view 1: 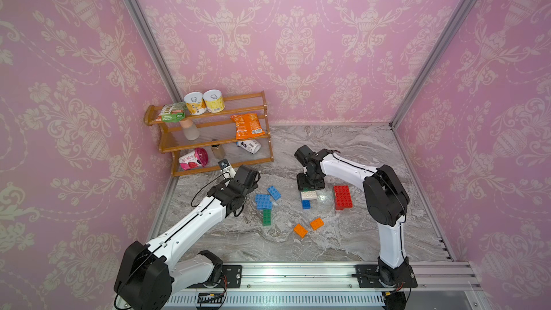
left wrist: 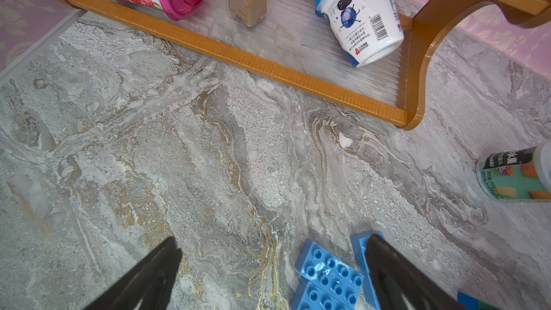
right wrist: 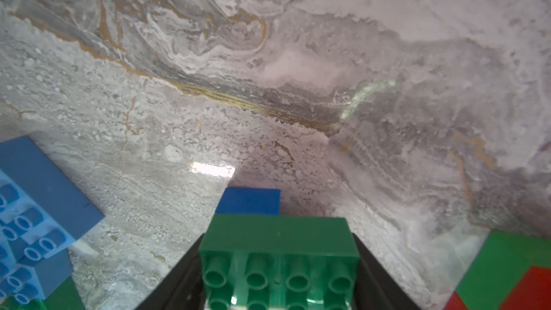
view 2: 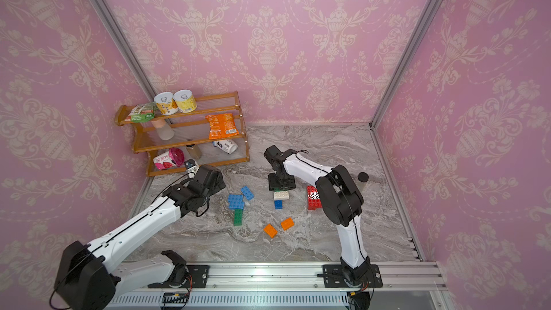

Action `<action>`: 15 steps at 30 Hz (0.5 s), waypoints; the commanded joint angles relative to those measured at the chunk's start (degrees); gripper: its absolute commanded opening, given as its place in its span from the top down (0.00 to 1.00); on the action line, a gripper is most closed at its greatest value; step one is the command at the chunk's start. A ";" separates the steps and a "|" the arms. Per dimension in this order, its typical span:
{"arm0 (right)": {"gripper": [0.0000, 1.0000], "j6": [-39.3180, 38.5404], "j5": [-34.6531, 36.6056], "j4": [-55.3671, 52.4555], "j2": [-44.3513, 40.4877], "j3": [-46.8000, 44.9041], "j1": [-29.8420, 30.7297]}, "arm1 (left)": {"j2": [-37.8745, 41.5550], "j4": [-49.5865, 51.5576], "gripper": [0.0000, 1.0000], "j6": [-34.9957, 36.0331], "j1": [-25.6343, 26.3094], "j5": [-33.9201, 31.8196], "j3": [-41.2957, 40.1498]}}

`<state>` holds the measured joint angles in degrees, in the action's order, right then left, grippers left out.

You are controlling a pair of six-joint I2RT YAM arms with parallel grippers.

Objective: Assemble a rectangle with lego
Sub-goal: Assemble the lego brick with the lego brick.

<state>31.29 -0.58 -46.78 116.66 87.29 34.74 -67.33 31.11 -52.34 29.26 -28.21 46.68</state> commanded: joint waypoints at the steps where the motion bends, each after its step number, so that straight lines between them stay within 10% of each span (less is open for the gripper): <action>1: 0.42 2.26 0.95 -2.13 2.00 -3.57 -0.04 | -0.59 0.06 0.01 1.88 -0.52 1.22 0.96; 15: 0.07 2.04 0.60 -3.09 -6.39 -2.28 0.81 | 1.63 0.40 0.01 1.84 -0.52 0.88 0.26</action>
<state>33.08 -0.62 -48.01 114.02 85.36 34.92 -67.16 30.89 -51.83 29.26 -27.29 46.68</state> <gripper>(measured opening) 0.922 0.992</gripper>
